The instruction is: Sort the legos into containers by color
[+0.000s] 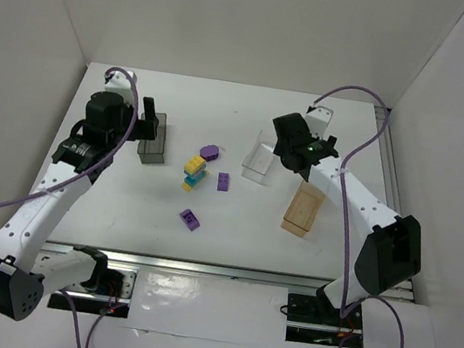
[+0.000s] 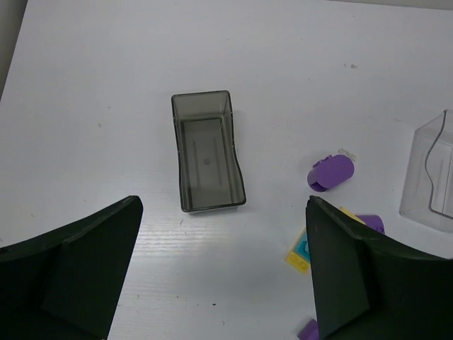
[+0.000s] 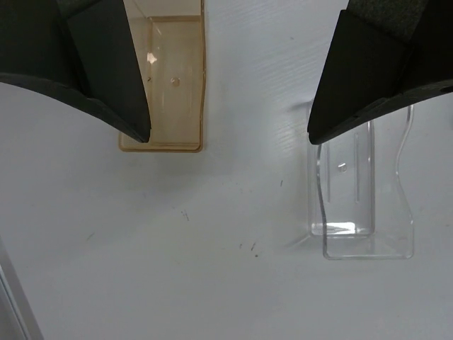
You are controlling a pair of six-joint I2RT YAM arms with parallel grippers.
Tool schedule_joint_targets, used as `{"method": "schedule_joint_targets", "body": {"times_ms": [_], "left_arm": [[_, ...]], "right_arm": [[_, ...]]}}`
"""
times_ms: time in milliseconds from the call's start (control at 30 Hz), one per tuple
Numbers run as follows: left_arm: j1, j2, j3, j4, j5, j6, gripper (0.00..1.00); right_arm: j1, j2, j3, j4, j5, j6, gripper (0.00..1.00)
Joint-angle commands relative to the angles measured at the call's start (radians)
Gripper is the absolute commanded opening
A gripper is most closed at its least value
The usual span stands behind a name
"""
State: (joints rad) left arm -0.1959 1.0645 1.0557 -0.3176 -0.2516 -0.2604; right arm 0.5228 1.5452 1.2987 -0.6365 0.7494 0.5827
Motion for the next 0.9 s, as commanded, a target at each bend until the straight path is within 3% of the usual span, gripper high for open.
{"method": "schedule_joint_targets", "body": {"times_ms": [0, 133, 233, 333, 400, 600, 700, 867], "left_arm": [[0.004, -0.023, 0.059, -0.015, 0.025, 0.035, 1.00], [0.004, -0.014, 0.070, -0.015, 0.034, 0.035, 1.00], [0.004, 0.000, 0.070, -0.015, 0.106, 0.026, 1.00], [0.004, 0.029, 0.070, -0.015, 0.207, 0.032, 1.00], [0.004, 0.045, 0.079, -0.024, 0.236, 0.032, 1.00], [0.039, 0.173, 0.187, -0.224, 0.186, -0.083, 1.00], [0.049, 0.154, 0.155, -0.219, 0.123, -0.126, 1.00], [0.059, 0.115, 0.128, -0.195, 0.103, -0.138, 0.99]], "right_arm": [[0.049, -0.033, 0.008, 0.079, -0.002, -0.012, 0.99], [0.098, -0.033, 0.008, 0.116, -0.022, -0.034, 0.99], [0.121, -0.033, -0.007, 0.191, -0.169, -0.102, 0.99], [0.140, -0.023, -0.044, 0.228, -0.221, -0.008, 0.99], [0.163, 0.012, -0.068, 0.251, -0.384, -0.055, 0.99], [0.296, 0.148, -0.081, 0.288, -0.364, -0.087, 0.97], [0.306, 0.200, -0.072, 0.316, -0.425, -0.087, 0.88], [0.315, 0.298, -0.038, 0.348, -0.456, -0.109, 0.86]]}}
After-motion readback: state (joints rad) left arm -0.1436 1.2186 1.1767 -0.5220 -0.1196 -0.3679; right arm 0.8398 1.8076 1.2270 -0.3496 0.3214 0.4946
